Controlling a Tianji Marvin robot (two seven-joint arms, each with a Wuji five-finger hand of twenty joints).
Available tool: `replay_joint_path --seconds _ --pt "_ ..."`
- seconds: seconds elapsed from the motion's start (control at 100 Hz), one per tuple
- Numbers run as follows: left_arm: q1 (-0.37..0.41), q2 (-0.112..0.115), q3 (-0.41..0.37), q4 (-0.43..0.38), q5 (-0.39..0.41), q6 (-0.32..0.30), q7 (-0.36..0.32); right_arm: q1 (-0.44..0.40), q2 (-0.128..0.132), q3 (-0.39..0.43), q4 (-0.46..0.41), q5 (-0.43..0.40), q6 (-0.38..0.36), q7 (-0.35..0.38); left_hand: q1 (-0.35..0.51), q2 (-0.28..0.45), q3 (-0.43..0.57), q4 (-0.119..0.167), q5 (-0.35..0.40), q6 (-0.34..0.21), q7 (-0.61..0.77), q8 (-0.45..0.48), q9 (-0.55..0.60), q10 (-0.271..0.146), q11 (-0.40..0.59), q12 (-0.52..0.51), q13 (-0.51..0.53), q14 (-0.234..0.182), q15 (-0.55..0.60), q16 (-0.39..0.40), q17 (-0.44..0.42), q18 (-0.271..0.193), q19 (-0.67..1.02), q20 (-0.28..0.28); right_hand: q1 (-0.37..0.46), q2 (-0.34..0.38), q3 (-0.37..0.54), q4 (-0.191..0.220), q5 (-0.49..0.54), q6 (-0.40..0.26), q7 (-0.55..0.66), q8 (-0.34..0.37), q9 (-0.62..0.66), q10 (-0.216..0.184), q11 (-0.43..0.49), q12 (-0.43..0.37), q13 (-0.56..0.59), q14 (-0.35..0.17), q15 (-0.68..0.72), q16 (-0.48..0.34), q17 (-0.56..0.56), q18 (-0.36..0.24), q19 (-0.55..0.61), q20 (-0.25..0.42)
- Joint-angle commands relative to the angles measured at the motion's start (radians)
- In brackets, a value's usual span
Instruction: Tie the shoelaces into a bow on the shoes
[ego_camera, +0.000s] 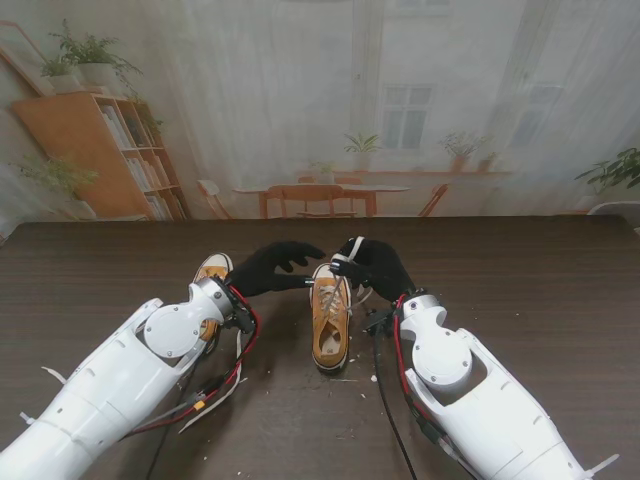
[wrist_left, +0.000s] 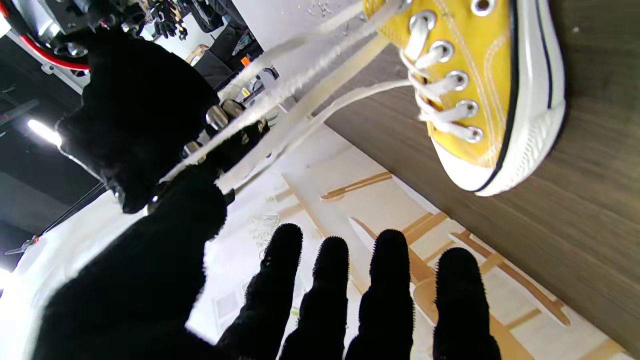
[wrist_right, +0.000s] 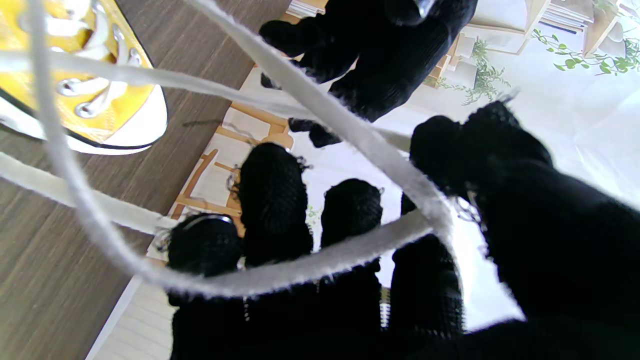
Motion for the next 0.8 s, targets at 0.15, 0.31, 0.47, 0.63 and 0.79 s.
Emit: replay_joint_path --seconds 0.15,0.31,0.47,0.63,0.79 --pt "-0.029 -0.037 0.05 0.041 -0.036 -0.026 0.002 0.0 0.005 -0.002 -0.005 -0.005 0.002 0.017 -0.001 -0.066 0.058 -0.03 0.022 -0.164 0.052 -0.003 -0.013 -0.028 -0.002 0.029 -0.018 -0.031 0.04 0.04 -0.004 -0.063 0.045 0.031 0.057 0.02 0.022 0.026 0.01 -0.054 0.047 -0.008 0.032 -0.005 -0.003 -0.013 0.031 0.006 -0.011 -0.002 0.009 0.008 -0.002 0.014" --pt "-0.041 -0.058 0.077 0.065 -0.063 -0.037 0.034 0.004 0.005 -0.005 -0.003 -0.005 0.0 0.02 0.032 -0.066 0.123 -0.038 0.04 -0.228 0.109 0.017 0.019 -0.035 0.022 0.041 0.009 -0.034 0.073 0.05 0.015 -0.058 0.08 0.037 0.057 0.018 0.023 0.026 0.01 -0.055 0.048 -0.008 0.033 -0.005 -0.003 -0.013 0.031 0.006 -0.011 -0.002 0.009 0.008 -0.002 0.014" --pt "-0.054 -0.074 0.096 0.09 -0.106 -0.049 0.04 0.005 0.005 -0.009 -0.003 -0.004 -0.002 0.023 0.103 -0.064 0.128 -0.046 0.09 -0.321 0.198 0.056 0.059 -0.046 0.044 0.049 0.038 -0.037 0.097 0.05 0.033 -0.052 0.109 0.032 0.058 0.018 0.024 0.026 0.009 -0.056 0.049 -0.009 0.034 -0.006 -0.003 -0.013 0.033 0.006 -0.011 -0.003 0.009 0.008 -0.002 0.014" --pt "-0.048 -0.089 0.104 0.095 -0.127 -0.051 0.067 0.006 0.005 -0.012 -0.002 -0.004 -0.002 0.022 0.232 -0.067 0.007 -0.059 0.174 -0.371 0.326 0.053 0.122 -0.061 0.079 0.061 0.078 -0.032 0.124 0.044 0.062 -0.034 0.15 0.015 0.057 0.018 0.024 0.026 0.008 -0.058 0.049 -0.008 0.035 -0.005 -0.003 -0.013 0.033 0.006 -0.011 -0.003 0.009 0.008 -0.002 0.014" --pt "-0.043 -0.097 0.106 0.092 -0.134 -0.042 0.082 0.004 0.004 -0.013 -0.004 -0.003 0.0 0.02 0.332 0.037 -0.182 -0.027 0.228 -0.346 0.449 0.005 0.162 -0.057 0.1 0.069 0.096 -0.019 0.138 0.041 0.071 -0.018 0.178 0.0 0.057 0.018 0.024 0.026 0.009 -0.056 0.05 -0.008 0.038 -0.005 -0.004 -0.013 0.036 0.007 -0.011 -0.003 0.011 0.011 -0.003 0.014"
